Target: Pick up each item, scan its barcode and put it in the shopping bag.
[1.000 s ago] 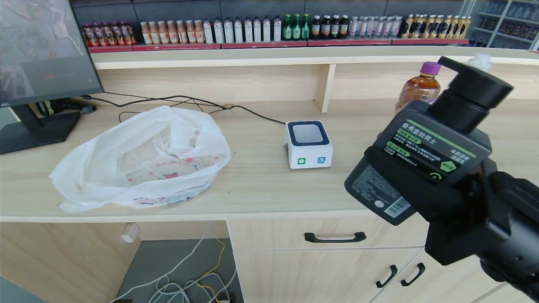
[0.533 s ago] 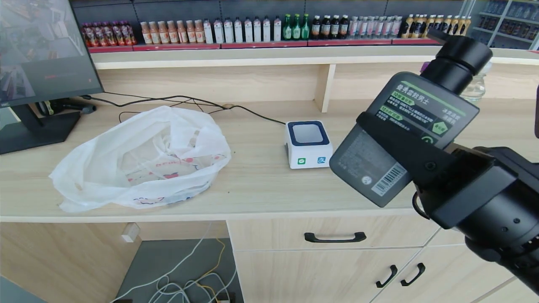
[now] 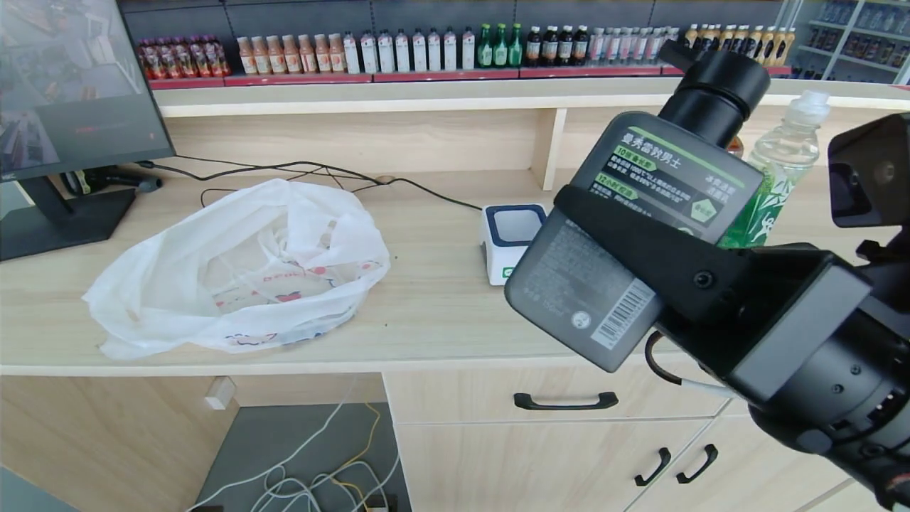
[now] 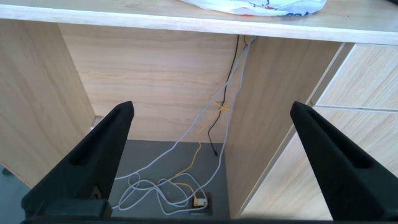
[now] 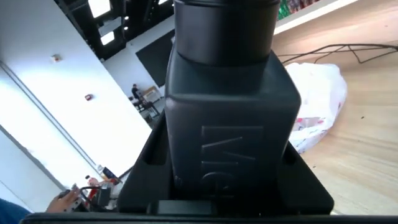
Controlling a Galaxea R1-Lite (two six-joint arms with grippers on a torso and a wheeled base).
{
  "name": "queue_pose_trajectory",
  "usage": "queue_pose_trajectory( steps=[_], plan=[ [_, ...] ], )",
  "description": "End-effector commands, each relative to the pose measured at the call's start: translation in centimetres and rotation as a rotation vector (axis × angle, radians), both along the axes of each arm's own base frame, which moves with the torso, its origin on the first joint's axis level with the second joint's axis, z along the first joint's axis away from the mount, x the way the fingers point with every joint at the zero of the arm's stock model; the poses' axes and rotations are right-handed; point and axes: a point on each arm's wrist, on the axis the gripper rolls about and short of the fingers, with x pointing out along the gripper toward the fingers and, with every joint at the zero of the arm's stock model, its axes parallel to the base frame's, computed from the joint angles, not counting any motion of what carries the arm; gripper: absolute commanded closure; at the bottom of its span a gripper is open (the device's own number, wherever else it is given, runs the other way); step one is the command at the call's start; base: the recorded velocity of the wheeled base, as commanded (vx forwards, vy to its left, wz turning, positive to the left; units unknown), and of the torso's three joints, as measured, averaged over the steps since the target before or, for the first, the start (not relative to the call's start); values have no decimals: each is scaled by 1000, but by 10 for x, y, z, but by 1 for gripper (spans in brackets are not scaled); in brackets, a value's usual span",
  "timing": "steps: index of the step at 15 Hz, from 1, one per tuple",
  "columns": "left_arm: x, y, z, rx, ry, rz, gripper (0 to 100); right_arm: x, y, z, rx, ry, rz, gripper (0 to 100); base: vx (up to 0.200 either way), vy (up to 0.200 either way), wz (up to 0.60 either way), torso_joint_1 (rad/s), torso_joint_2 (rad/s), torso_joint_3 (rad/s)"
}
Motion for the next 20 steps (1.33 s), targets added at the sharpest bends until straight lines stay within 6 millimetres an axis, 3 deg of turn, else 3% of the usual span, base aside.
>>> queue_pose_trajectory(
  steps=[1,7,20],
  plan=[
    [0,0,0,0,0,0,0,9,12,-1,0,16,21,100,0,0,0,0,0,0],
    [0,0,0,0,0,0,0,15,21,6,53,54,50,100,0,0,0,0,0,0],
    [0,0,0,0,0,0,0,14,18,5,41,33,35,100,0,0,0,0,0,0]
  ],
)
